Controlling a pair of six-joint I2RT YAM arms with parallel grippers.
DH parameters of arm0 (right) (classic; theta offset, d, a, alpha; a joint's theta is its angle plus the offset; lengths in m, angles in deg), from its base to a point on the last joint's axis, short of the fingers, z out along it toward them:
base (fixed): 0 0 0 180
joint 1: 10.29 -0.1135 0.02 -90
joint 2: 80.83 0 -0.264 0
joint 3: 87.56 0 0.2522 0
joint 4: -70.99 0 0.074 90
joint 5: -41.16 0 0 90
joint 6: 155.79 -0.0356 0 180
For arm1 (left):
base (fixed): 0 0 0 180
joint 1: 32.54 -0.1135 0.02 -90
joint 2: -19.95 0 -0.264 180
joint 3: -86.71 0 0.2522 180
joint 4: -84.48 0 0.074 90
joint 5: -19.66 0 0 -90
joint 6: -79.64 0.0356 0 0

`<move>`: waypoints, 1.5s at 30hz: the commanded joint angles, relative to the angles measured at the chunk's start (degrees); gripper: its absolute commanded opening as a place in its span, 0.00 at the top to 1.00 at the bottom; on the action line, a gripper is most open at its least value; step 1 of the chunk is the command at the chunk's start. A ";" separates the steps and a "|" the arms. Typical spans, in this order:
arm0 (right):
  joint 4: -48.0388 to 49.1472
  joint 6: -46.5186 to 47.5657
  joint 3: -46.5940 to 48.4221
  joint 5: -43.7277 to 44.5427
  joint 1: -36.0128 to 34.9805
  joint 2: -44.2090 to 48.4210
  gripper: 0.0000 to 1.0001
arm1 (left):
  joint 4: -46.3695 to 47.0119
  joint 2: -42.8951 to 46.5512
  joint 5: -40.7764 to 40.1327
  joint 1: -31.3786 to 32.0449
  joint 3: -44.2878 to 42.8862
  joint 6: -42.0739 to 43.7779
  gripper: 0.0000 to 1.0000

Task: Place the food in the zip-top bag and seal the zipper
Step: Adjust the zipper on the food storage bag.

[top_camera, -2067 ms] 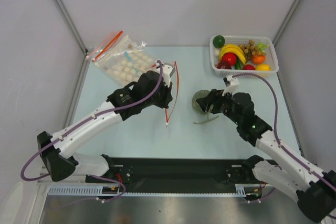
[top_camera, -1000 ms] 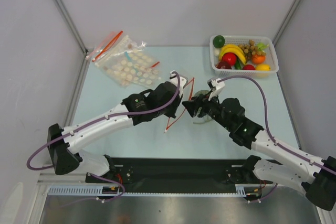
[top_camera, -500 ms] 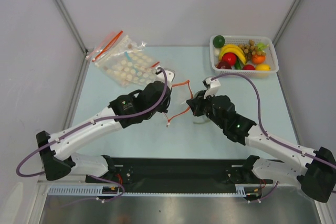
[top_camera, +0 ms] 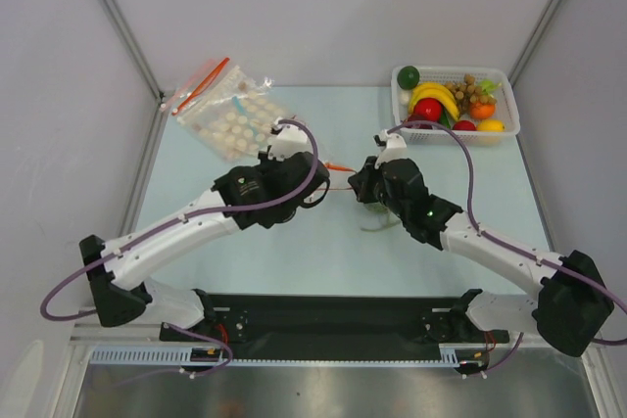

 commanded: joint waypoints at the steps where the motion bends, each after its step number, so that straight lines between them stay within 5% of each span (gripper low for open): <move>1: -3.01 -0.52 0.69 0.52 2.83 -1.87 1.00 | -13.44 -2.54 -12.49 0.19 -5.43 -8.41 0.85; 8: 2.52 0.18 -0.54 -6.07 2.75 -3.63 0.99 | -17.07 -9.05 -14.88 0.63 -8.25 -11.17 0.69; 20: 4.03 0.53 -0.19 -7.84 2.40 -7.14 1.00 | -0.81 -4.66 -7.24 0.55 -0.87 1.14 0.66; 21: 4.12 0.53 -0.10 -7.93 2.40 -7.41 1.00 | 0.07 -4.14 -7.14 0.55 -0.52 1.58 0.67; 25: 4.38 0.45 -0.19 -8.11 2.31 -7.50 1.00 | 1.74 -2.37 -6.88 0.55 0.98 2.02 1.00; 36: 7.89 -0.17 -0.19 -14.33 4.42 -12.67 1.00 | 3.05 -2.72 -4.26 0.55 2.83 2.45 1.00; 45: 9.21 -0.26 1.66 -16.63 4.42 -18.92 0.75 | 9.57 -11.24 1.56 0.55 1.95 8.26 1.00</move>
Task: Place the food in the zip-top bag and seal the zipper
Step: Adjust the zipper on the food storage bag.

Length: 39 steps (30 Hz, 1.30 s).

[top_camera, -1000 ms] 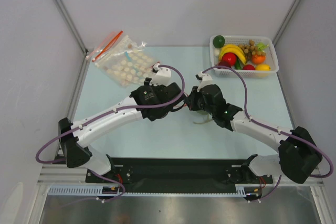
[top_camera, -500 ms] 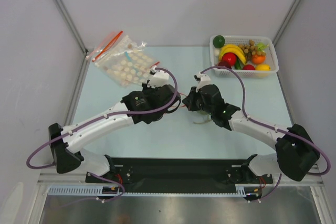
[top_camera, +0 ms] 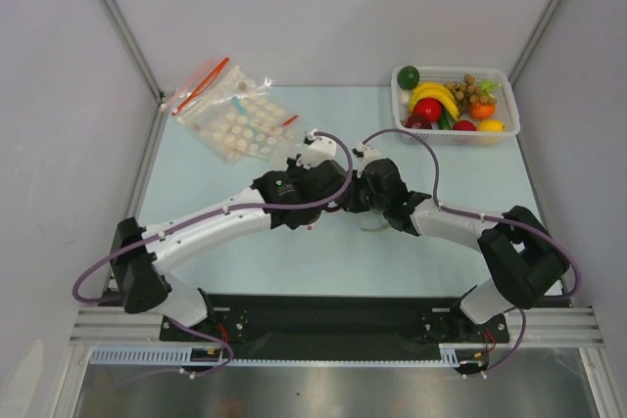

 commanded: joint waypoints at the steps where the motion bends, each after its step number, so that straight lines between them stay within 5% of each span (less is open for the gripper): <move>1: 1.72 0.09 2.18 -1.20 0.29 -0.87 0.72 | 2.75 -4.22 2.04 0.00 -2.18 3.26 1.00; 8: 1.72 -0.08 1.48 -0.94 0.20 0.89 0.50 | 1.87 -7.67 1.52 -0.44 -3.77 3.70 1.00; 19: 0.49 0.17 0.34 0.55 -1.29 5.80 0.33 | 3.45 -6.79 1.78 -1.76 -2.89 4.93 1.00; 23: -1.44 1.94 -0.98 4.67 -3.05 10.64 0.08 | 3.45 -6.53 1.60 -2.20 -2.80 5.19 1.00; 26: -3.29 2.81 -2.47 9.77 -3.49 15.47 0.04 | 4.07 -5.39 1.95 -2.72 -2.01 5.45 1.00; 31: -9.86 4.22 -4.49 19.00 -4.19 25.21 0.05 | 5.39 -4.42 2.48 -2.90 -1.13 6.07 1.00; 35: -15.33 4.49 -6.69 23.84 -4.37 30.68 0.24 | 5.30 -4.77 2.66 -2.90 -1.31 6.25 1.00; 39: -20.16 3.52 -9.24 27.18 -4.72 32.79 0.30 | 5.13 -5.12 2.92 -2.90 -1.39 6.25 1.00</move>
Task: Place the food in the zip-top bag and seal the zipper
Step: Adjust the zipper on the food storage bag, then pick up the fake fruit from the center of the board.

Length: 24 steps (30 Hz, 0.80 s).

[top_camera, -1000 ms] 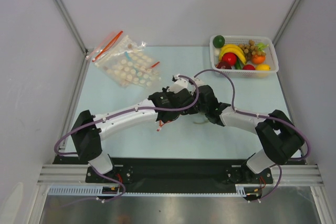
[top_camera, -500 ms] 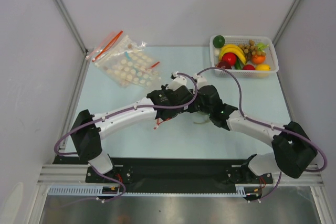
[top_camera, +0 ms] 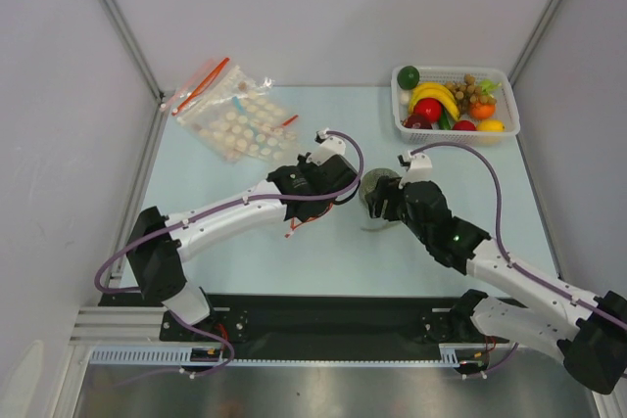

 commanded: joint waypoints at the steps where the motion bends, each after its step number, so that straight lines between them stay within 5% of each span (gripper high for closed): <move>1: -6.18 -0.24 -3.18 5.92 -0.76 1.23 0.31 | 1.10 1.61 0.10 -0.39 -0.56 0.85 1.00; 13: -4.95 -0.94 -4.08 9.70 0.11 -4.03 0.57 | 1.37 1.17 0.72 -0.04 -0.12 1.02 1.00; 24: -1.88 -0.33 -2.41 6.10 3.63 -11.15 0.61 | 1.37 1.96 0.54 0.23 0.14 0.85 1.00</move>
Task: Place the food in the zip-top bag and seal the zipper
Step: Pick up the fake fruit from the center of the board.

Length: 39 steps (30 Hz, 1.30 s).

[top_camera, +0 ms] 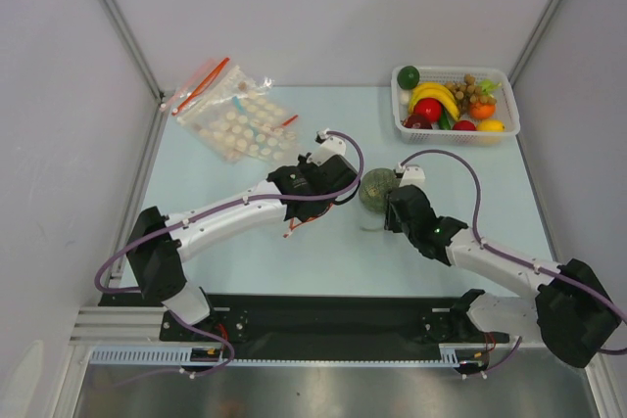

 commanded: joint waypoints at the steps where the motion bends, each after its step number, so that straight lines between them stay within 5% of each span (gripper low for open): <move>1: 3.30 0.54 3.08 -0.09 0.61 -2.00 0.62 | 1.15 2.05 0.13 0.31 0.18 0.80 1.00; 10: 4.01 0.54 4.49 -1.06 1.32 -6.66 0.82 | 1.15 1.70 0.04 0.49 0.01 0.80 1.00; 14: 4.36 0.46 4.49 -1.32 1.40 -6.57 1.00 | 1.06 1.61 0.04 0.58 0.10 0.80 1.00; 32: 1.21 3.71 0.09 12.03 -14.76 14.33 1.00 | 0.09 1.43 -1.01 0.67 -0.52 0.28 1.00; 39: 4.97 6.43 -1.57 10.64 -18.98 18.38 1.00 | -0.08 1.43 -1.02 0.67 -0.61 0.19 1.00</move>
